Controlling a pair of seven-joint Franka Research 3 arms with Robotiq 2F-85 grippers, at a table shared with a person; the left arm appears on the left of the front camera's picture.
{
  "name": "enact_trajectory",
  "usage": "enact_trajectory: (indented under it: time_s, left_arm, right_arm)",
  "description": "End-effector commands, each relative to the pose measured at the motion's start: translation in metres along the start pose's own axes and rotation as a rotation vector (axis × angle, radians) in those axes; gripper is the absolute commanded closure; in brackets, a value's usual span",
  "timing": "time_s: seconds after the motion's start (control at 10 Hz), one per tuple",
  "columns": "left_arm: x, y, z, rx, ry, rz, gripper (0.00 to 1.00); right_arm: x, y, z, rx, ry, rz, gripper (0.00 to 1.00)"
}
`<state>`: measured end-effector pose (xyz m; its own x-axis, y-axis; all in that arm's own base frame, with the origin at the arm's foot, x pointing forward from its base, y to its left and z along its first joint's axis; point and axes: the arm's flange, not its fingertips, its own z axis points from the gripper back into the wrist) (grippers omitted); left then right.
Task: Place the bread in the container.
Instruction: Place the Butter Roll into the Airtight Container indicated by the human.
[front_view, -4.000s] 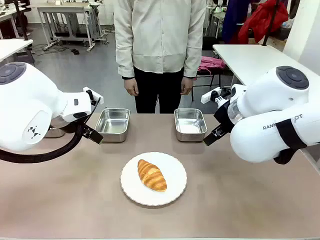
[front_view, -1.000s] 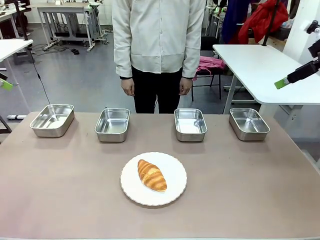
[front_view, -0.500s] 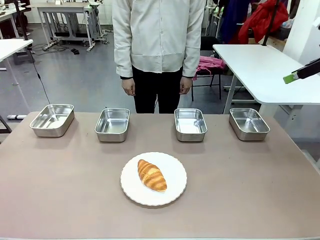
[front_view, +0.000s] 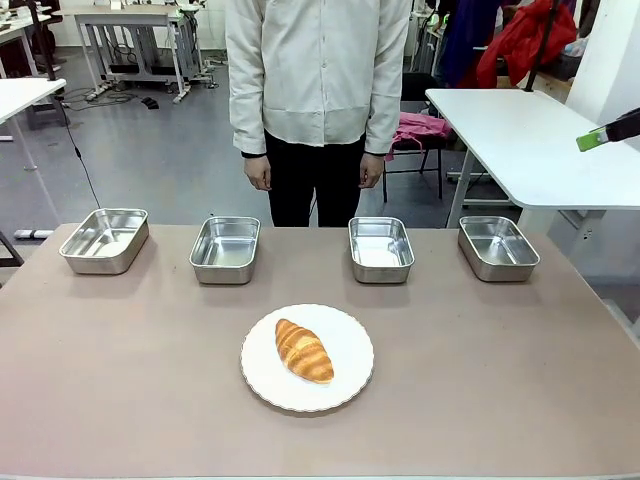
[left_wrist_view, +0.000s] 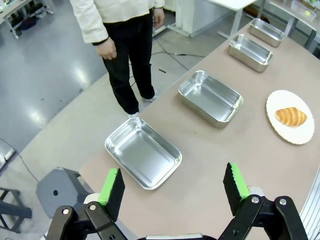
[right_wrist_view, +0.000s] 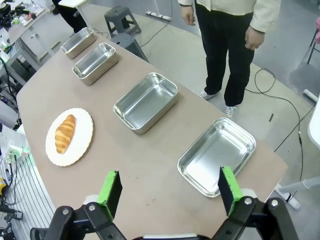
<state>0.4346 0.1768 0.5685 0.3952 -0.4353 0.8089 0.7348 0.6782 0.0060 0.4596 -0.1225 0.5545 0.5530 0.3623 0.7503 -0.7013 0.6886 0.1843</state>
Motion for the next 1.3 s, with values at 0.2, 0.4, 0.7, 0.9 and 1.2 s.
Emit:
enact_trajectory:
  time_s: [0.2,0.4,0.7,0.9,1.2]
  left_arm:
    - [-0.0033,-0.0097,0.0026,0.016,-0.017,0.034,0.0]
    - [-0.0033,-0.0101,-0.0014,0.018,0.003,0.044,0.0]
    - [-0.0036,-0.0048,0.0018,0.004,-0.003,0.024,0.0]
    - [-0.0036,-0.0048,0.0018,0.004,-0.003,0.024,0.0]
    - [-0.0036,-0.0048,0.0018,0.004,-0.003,0.024,0.0]
  right_arm:
    - [0.0022,-0.0057,0.0021,0.027,-0.043,0.027,0.0]
    - [0.0008,-0.0079,0.0034,0.032,-0.053,0.017,0.0]
    - [-0.0005,-0.0026,0.003,0.015,-0.017,-0.004,0.0]
    - [-0.0005,-0.0026,0.003,0.015,-0.017,-0.004,0.0]
    - [-0.0005,-0.0026,0.003,0.015,-0.017,-0.004,0.0]
